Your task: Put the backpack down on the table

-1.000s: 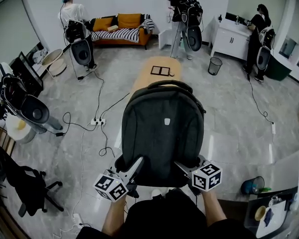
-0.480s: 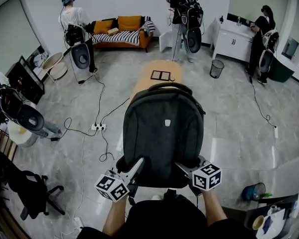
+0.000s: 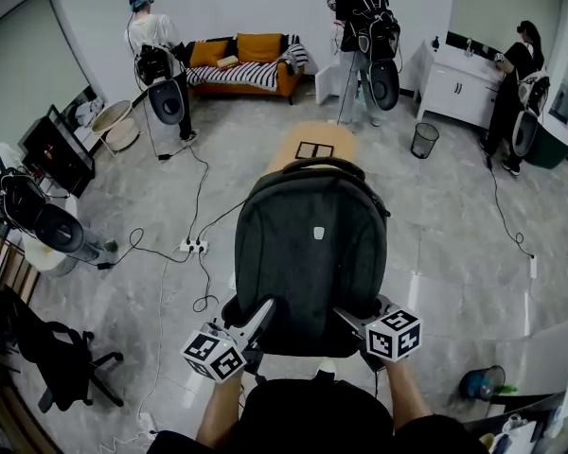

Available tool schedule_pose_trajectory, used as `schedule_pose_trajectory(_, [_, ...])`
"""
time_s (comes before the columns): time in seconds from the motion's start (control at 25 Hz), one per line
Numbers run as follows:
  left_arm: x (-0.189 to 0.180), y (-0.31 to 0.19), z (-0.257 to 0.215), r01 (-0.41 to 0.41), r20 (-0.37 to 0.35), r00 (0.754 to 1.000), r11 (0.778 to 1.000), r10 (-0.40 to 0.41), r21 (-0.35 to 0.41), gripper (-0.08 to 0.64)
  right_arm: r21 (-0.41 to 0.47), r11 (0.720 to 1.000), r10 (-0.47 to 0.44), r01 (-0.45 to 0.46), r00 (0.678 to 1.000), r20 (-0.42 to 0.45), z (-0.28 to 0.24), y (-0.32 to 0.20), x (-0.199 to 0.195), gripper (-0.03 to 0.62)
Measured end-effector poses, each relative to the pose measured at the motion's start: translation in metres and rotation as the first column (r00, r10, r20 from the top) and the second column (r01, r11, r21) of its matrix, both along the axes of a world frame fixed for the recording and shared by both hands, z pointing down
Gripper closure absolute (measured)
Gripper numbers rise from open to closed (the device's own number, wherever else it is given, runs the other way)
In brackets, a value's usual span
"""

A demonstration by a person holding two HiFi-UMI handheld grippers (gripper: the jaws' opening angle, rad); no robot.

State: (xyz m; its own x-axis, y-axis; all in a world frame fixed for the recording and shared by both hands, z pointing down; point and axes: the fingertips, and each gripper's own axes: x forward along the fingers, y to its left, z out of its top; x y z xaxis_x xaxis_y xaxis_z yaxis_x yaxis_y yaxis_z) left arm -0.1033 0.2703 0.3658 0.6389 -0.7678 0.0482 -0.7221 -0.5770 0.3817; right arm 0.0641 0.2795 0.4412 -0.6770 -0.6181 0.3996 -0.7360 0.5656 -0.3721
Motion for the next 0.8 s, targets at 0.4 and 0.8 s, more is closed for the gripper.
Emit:
schedule_pose_trajectory(0.4, [0.017, -0.013, 0.002, 0.032, -0.002, 0.999, 0.999, -0.032, -0.009, 0.285, -0.008, 0.999, -0.036, 0.036, 0.999, 0.0, 0.002, -0.018, 0.017, 0.356])
schedule_pose_trajectory(0.8, [0.017, -0.046, 0.01, 0.021, -0.003, 1.0, 1.0, -0.021, -0.021, 0.287, -0.026, 0.999, -0.029, 0.028, 1.0, -0.006, 0.011, -0.048, 0.017, 0.356])
